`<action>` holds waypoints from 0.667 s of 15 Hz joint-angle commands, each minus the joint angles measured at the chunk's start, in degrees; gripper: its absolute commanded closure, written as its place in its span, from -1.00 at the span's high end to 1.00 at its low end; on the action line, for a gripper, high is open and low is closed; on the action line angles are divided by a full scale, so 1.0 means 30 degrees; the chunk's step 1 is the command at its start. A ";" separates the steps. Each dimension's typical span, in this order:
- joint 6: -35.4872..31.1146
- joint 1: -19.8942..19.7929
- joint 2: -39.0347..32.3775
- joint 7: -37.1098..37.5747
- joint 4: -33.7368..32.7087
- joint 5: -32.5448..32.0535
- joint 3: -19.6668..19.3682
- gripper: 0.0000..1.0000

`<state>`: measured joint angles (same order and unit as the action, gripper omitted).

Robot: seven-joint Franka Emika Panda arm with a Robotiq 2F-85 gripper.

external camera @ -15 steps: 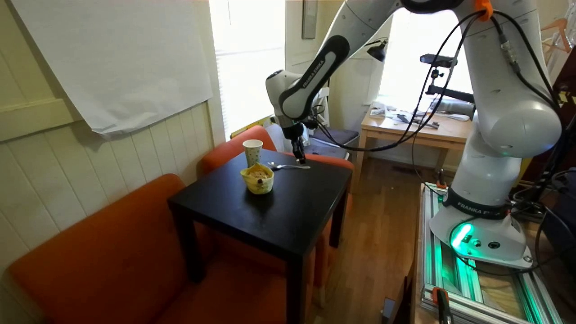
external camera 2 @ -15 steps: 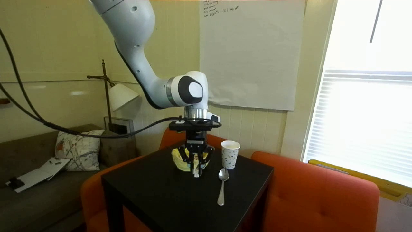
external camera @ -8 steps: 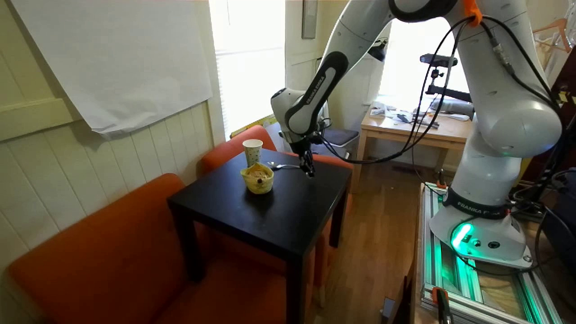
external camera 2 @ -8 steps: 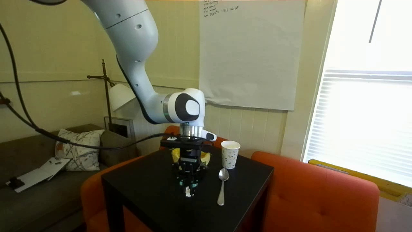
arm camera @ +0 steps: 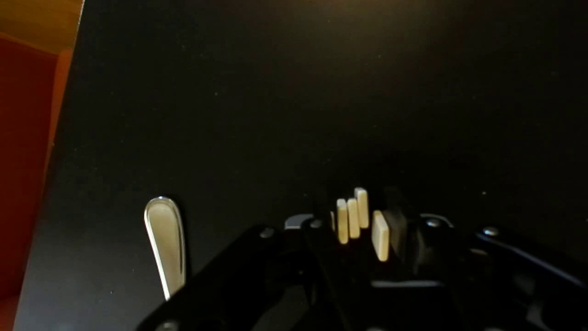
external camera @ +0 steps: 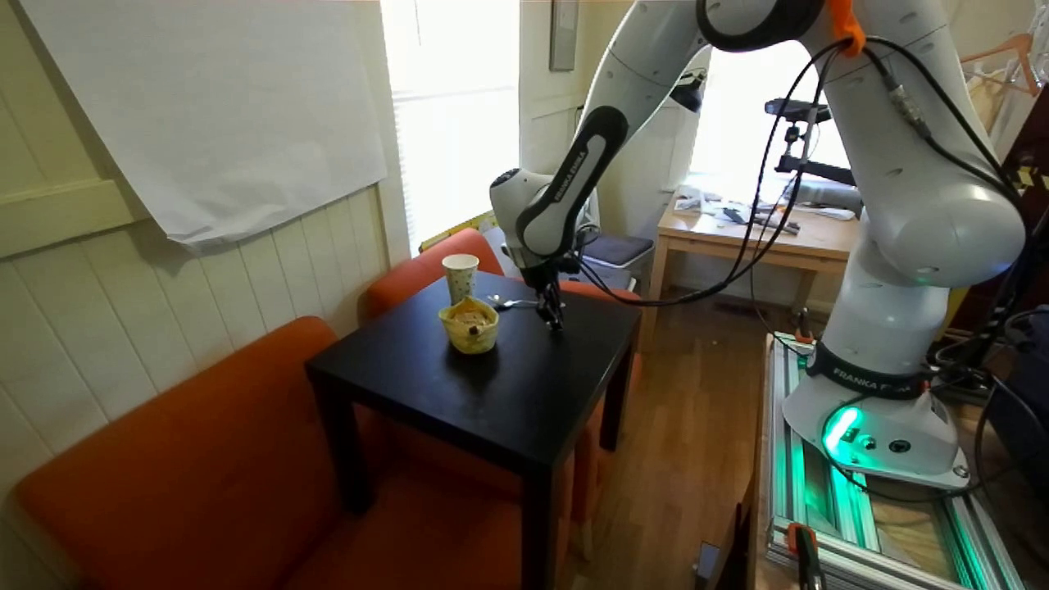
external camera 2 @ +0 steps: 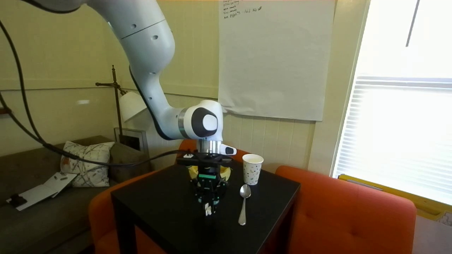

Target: Remove the tiles from the banana bag.

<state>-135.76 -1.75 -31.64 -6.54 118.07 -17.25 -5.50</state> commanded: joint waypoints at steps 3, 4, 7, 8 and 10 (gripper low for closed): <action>-0.1081 0.0401 -0.0179 0.0512 -0.0467 -0.0607 -0.0260 0.61; -0.1191 0.0399 0.0006 0.0396 -0.0439 -0.0566 -0.0219 0.73; -0.1442 0.0275 0.0744 -0.0110 -0.0243 -0.0240 0.0068 1.00; -0.1343 0.0266 0.1100 -0.0244 -0.0130 -0.0176 0.0152 1.00; -0.0751 0.0084 0.1904 -0.0798 0.0076 0.0262 0.0531 1.00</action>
<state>-139.67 -1.02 -29.87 -6.88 116.62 -17.28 -5.10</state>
